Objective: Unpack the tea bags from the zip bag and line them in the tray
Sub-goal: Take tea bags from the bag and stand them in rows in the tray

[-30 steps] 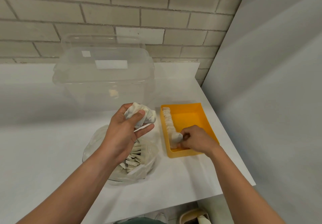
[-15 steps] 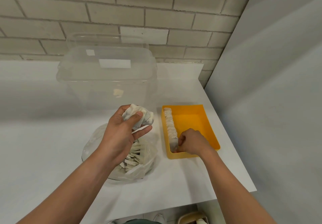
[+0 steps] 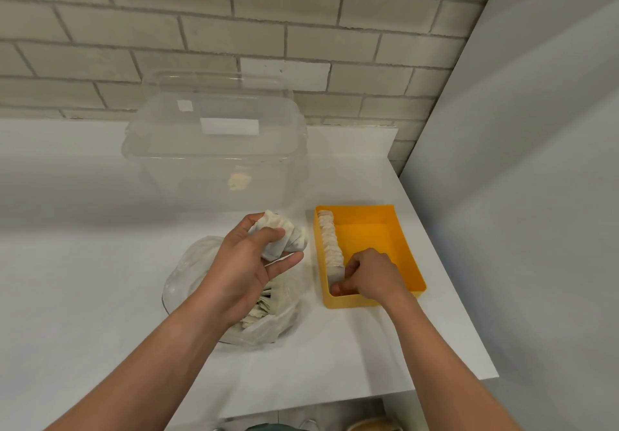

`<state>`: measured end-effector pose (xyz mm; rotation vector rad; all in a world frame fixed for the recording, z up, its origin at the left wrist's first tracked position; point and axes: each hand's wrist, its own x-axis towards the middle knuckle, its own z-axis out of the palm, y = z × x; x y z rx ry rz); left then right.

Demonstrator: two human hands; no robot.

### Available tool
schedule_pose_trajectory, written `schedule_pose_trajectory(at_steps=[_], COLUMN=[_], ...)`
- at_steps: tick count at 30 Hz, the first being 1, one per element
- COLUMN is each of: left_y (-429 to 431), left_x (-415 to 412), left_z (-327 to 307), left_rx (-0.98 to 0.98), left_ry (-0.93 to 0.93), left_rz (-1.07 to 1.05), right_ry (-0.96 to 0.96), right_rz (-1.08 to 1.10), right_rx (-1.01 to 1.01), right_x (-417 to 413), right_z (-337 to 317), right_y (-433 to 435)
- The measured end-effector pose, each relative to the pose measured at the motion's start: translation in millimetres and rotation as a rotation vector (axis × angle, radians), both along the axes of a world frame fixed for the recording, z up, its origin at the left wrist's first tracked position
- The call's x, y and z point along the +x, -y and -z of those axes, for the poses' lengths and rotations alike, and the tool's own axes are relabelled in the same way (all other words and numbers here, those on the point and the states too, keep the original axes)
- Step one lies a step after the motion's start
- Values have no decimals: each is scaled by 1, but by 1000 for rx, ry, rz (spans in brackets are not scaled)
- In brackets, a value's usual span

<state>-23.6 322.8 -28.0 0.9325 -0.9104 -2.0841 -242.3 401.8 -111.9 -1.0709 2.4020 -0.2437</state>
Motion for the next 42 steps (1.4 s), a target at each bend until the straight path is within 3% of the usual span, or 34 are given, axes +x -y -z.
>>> schedule_pose_trajectory(at_steps=[3,6,8,10,14,21,25,30,34,37,42], left_y=[-2,-5,-9,-12,-15,-9,-6,4,3,2,4], left_x=[1,1,1,0,2,9,11,14,12,9,3], left_z=[0,2,3,3,-1,-1,-3,-7,-5,-2,-3], left_rx=[17,-30,-76,-127,-197,-68,-118,-324,-372,-313,-217], left_ry=[-3,17,43,60,87,-1,41,257,294,222,132], left_rz=[16,48,70,102,147,137,140,238,267,265,263], right_ry=[-20,263,457,482,352,635,661,364,124,249,758], right_rz=[26,65,29,-104,-222,22,71,-224,-349,-217,133], right_rx=[-238,-684,-833,-812,-680,-760,-778,-676,-574,-620,-856], right_x=[4,28,45,55,59,66,68,61,58,53,58], right_z=[-22,-61,-89,-105,-107,-105,-104,-108,-114,-113,-98], right_y=[-7,-10,-9,-6,2,1,1,2,7,6,1])
